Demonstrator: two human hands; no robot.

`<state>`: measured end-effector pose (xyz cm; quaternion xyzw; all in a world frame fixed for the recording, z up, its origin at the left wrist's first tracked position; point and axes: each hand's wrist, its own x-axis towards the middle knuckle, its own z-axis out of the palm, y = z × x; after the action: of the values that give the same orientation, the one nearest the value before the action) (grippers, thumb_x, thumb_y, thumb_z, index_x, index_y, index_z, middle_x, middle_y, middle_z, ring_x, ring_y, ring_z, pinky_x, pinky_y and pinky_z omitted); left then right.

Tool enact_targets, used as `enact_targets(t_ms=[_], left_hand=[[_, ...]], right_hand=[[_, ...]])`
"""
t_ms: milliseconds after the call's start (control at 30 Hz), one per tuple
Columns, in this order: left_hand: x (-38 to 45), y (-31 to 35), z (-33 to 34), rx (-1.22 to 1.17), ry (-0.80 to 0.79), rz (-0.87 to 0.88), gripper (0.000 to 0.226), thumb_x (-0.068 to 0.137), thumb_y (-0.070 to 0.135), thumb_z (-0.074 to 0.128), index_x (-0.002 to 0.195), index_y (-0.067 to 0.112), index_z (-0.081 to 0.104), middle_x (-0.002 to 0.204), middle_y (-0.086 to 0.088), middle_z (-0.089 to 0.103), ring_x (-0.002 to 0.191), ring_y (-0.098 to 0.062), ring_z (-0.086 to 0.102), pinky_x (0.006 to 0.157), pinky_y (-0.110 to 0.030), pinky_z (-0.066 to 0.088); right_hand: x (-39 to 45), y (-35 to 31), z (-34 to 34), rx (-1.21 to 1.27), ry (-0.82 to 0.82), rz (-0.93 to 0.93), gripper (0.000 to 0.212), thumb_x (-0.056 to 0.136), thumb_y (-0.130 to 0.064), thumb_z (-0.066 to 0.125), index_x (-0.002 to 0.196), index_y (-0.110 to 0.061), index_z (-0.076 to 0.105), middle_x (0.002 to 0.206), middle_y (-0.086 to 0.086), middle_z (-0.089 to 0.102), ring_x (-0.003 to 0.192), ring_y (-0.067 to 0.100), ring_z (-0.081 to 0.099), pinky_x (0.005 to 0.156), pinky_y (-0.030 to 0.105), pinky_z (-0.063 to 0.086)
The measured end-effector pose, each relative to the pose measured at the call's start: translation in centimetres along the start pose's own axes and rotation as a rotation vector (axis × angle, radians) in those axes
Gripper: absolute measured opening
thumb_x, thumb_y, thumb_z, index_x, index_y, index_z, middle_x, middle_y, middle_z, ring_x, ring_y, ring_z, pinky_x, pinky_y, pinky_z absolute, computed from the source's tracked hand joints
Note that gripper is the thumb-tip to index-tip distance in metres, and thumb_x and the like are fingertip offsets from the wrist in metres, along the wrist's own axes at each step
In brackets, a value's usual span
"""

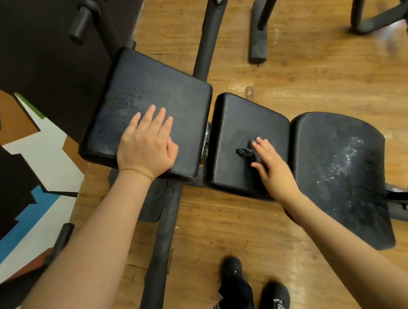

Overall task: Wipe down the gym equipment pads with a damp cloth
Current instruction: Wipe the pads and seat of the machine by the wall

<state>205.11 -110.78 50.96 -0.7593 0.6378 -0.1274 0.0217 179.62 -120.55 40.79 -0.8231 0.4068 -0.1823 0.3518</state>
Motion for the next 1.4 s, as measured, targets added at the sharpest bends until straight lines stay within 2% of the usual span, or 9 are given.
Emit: enact_targets(t_ms=[100, 267, 367, 533, 733, 1000, 1133, 1233, 1400], left_hand=[[0.0, 0.0, -0.2, -0.005, -0.017, -0.001, 0.053, 0.083, 0.024, 0.033, 0.119, -0.001, 0.063, 0.127, -0.021, 0.06, 0.123, -0.037, 0.053, 0.101, -0.051, 0.04], [0.0, 0.0, -0.1, 0.0, -0.014, -0.004, 0.052, 0.082, 0.024, 0.035, 0.118, 0.0, 0.064, 0.127, -0.02, 0.06, 0.122, -0.037, 0.053, 0.101, -0.05, 0.041], [0.0, 0.0, -0.2, -0.007, -0.021, -0.002, 0.052, 0.083, 0.024, 0.034, 0.118, 0.0, 0.064, 0.127, -0.02, 0.06, 0.122, -0.036, 0.053, 0.101, -0.05, 0.041], [0.0, 0.0, -0.3, 0.005, -0.035, 0.003, 0.052, 0.083, 0.024, 0.034, 0.117, 0.0, 0.065, 0.125, -0.02, 0.061, 0.121, -0.037, 0.054, 0.1, -0.05, 0.041], [0.0, 0.0, -0.4, 0.01, -0.045, 0.007, 0.052, 0.082, 0.024, 0.034, 0.117, 0.0, 0.065, 0.124, -0.02, 0.062, 0.12, -0.036, 0.055, 0.099, -0.049, 0.042], [0.1, 0.0, -0.6, 0.016, -0.071, 0.011, 0.052, 0.081, 0.024, 0.035, 0.116, 0.001, 0.066, 0.125, -0.018, 0.062, 0.119, -0.035, 0.056, 0.101, -0.047, 0.039], [0.2, 0.0, -0.8, 0.021, -0.088, 0.013, 0.052, 0.081, 0.024, 0.036, 0.117, 0.001, 0.065, 0.125, -0.018, 0.062, 0.12, -0.036, 0.056, 0.102, -0.047, 0.034], [0.3, -0.1, -0.9, 0.032, -0.115, 0.017, 0.052, 0.081, 0.024, 0.035, 0.117, 0.001, 0.065, 0.125, -0.018, 0.061, 0.12, -0.035, 0.055, 0.101, -0.047, 0.039], [0.3, 0.0, -1.2, 0.041, -0.157, -0.006, 0.052, 0.083, 0.024, 0.034, 0.12, 0.002, 0.064, 0.127, -0.018, 0.061, 0.121, -0.035, 0.055, 0.1, -0.049, 0.043]], right_hand=[[5.1, -1.4, -0.2, 0.037, 0.095, 0.163, 0.048, 0.094, -0.012, 0.051, 0.139, -0.004, 0.038, 0.15, 0.012, 0.029, 0.142, 0.023, 0.019, 0.11, 0.019, 0.01], [4.5, -7.8, 3.2, -0.001, 0.002, -0.157, 0.047, 0.087, -0.01, 0.058, 0.132, -0.001, 0.048, 0.141, 0.014, 0.044, 0.137, 0.027, 0.03, 0.11, 0.021, 0.014], [-0.1, -6.8, 3.8, -0.019, -0.03, -0.239, 0.047, 0.087, -0.019, 0.054, 0.13, 0.0, 0.049, 0.139, 0.015, 0.046, 0.134, 0.025, 0.032, 0.111, 0.021, 0.016], [-0.5, -2.9, 1.7, 0.003, -0.017, -0.125, 0.047, 0.089, -0.011, 0.054, 0.134, 0.0, 0.045, 0.143, 0.008, 0.036, 0.135, 0.022, 0.025, 0.11, 0.015, 0.012], [7.8, -3.8, 1.5, 0.089, 0.214, 0.31, 0.046, 0.095, -0.012, 0.048, 0.139, -0.002, 0.037, 0.151, 0.011, 0.027, 0.143, 0.023, 0.017, 0.114, 0.028, 0.012], [2.5, -4.2, 2.6, 0.044, 0.081, -0.056, 0.048, 0.088, -0.001, 0.057, 0.134, -0.001, 0.045, 0.144, 0.009, 0.038, 0.136, 0.018, 0.022, 0.11, 0.013, 0.012], [3.3, -0.8, 0.5, 0.044, 0.107, 0.152, 0.046, 0.09, -0.001, 0.054, 0.134, 0.001, 0.043, 0.146, 0.015, 0.035, 0.139, 0.026, 0.023, 0.114, 0.033, 0.019], [7.3, -0.7, -0.8, 0.082, 0.181, 0.384, 0.046, 0.094, -0.007, 0.048, 0.139, -0.002, 0.038, 0.15, 0.012, 0.03, 0.141, 0.025, 0.021, 0.115, 0.032, 0.017], [11.4, -4.5, 0.8, 0.089, 0.125, 0.184, 0.051, 0.095, -0.015, 0.048, 0.142, -0.006, 0.033, 0.153, 0.006, 0.024, 0.144, 0.02, 0.012, 0.113, 0.023, 0.008]])
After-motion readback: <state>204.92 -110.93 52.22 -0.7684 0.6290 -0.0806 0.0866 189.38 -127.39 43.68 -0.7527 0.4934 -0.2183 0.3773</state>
